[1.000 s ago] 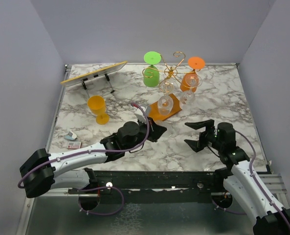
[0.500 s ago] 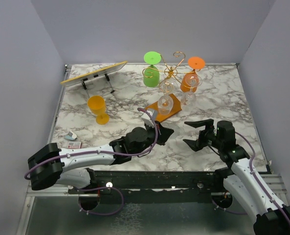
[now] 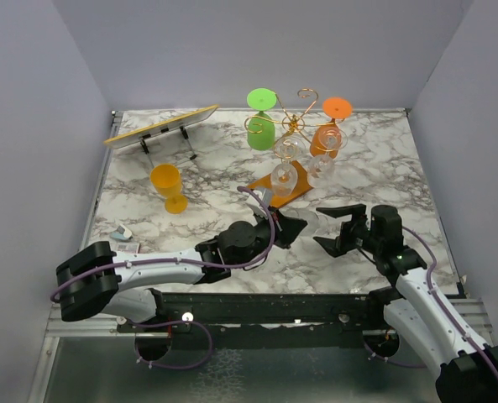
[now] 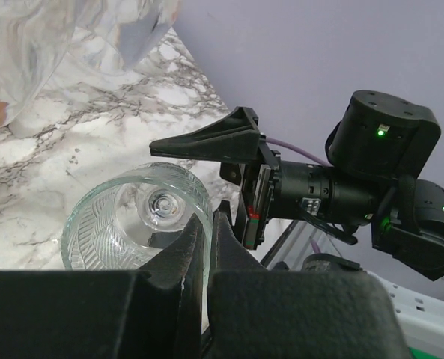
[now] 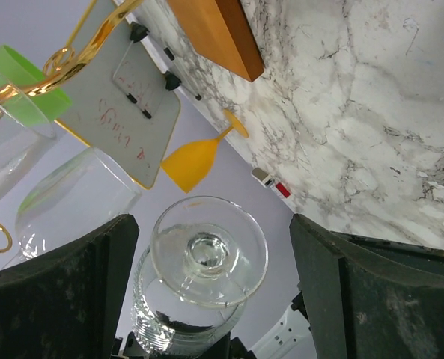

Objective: Place the wine glass upside down on the wine glass rack

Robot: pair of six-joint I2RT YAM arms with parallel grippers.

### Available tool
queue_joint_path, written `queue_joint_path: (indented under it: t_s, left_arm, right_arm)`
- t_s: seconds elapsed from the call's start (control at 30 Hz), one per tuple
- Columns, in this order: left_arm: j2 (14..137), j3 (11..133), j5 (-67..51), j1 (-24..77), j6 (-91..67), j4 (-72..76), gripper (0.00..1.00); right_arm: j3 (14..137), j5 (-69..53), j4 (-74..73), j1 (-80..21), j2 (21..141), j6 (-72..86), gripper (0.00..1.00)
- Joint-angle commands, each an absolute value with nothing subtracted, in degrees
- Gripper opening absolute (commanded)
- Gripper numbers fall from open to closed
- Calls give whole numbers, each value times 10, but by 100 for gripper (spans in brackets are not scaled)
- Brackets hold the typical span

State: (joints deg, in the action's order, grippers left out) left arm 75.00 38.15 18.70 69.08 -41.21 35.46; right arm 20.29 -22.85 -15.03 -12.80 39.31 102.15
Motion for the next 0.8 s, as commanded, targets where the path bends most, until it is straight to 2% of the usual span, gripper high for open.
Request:
queue_joint_path:
  t_s: [0.0,0.23,0.47,0.53,0.67,0.73,0.77]
  left_arm:
    - [752,397,198,693,-432,456,0]
    - [763,394,193,693,-437,482,0]
    - [759,383,200,693,-438,493,0]
    - [755,380,201,693,-439,495,0]
    - [751,377,202,693,-438,498,0]
    - [750,376,201,693,-439,499,0]
    - [750,375,201,693,-439,499,0]
  right_arm:
    - [217,-232,-130,-131,386,1043,86]
    - [228,-220,-104,-131,385,1057,82]
    - [252,-188,-136,-131,366,1065,65]
    - [254,-181,-141,-131,361,1066,64]
    - [255,-180,-148,-131,363,1066,73]
    - [256,-176,-150,-131,364,1064,70]
    - [256,-172,-151,-131,363,1063,66]
